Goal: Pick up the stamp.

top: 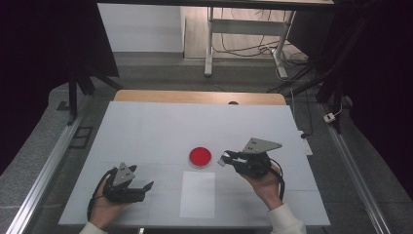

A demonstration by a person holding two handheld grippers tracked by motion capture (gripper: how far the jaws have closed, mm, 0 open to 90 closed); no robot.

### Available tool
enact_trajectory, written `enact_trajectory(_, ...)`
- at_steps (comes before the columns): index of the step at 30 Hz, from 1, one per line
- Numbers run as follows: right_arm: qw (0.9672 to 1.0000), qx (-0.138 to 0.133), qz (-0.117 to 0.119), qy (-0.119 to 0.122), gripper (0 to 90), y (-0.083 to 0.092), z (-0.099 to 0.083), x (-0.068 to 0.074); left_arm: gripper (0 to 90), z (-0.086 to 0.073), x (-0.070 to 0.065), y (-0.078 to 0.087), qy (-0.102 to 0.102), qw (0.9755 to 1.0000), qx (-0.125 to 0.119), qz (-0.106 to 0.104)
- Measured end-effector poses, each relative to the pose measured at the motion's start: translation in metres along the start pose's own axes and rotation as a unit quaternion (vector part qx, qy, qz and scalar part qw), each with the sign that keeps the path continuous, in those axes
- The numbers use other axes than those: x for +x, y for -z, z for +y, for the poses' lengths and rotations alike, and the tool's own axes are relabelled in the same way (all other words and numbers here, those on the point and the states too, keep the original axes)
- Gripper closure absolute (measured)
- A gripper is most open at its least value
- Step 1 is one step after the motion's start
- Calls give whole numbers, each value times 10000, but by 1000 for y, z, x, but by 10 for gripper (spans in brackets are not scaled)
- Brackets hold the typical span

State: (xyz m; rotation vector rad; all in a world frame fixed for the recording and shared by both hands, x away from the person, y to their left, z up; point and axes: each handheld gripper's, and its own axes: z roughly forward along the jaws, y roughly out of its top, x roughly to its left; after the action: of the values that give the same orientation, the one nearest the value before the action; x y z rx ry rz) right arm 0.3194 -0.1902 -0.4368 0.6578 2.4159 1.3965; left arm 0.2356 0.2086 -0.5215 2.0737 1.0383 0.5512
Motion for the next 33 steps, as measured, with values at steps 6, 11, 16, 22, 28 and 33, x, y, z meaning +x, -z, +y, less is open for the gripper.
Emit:
enact_trajectory(6, 10000, -28, 72, -5, 753, 0, -1, 6, 176, 0, 0, 0, -9, 10000, 8, 10)
enact_trajectory(11, 9999, 0, 144, -15, 753, -3, -3, 11, 176, 0, -1, 0, -9, 10000, 6, 21)
enact_trajectory(16, 9997, 31, 252, -11, 753, -7, -4, 17, 176, 0, 0, -1, -5, 10000, -2, 25)
enact_trajectory(22, 9991, 46, 408, -36, 753, -15, -6, 24, 176, 1, -1, -2, -5, 10000, -16, 23)
enact_trajectory(28, 9986, 39, 525, -76, 753, -19, -5, 31, 176, 2, -2, -3, -15, 10000, -17, 22)
enact_trajectory(33, 9986, 18, 503, -141, 753, -20, -4, 35, 176, 2, -2, -3, -20, 10000, -14, 8)
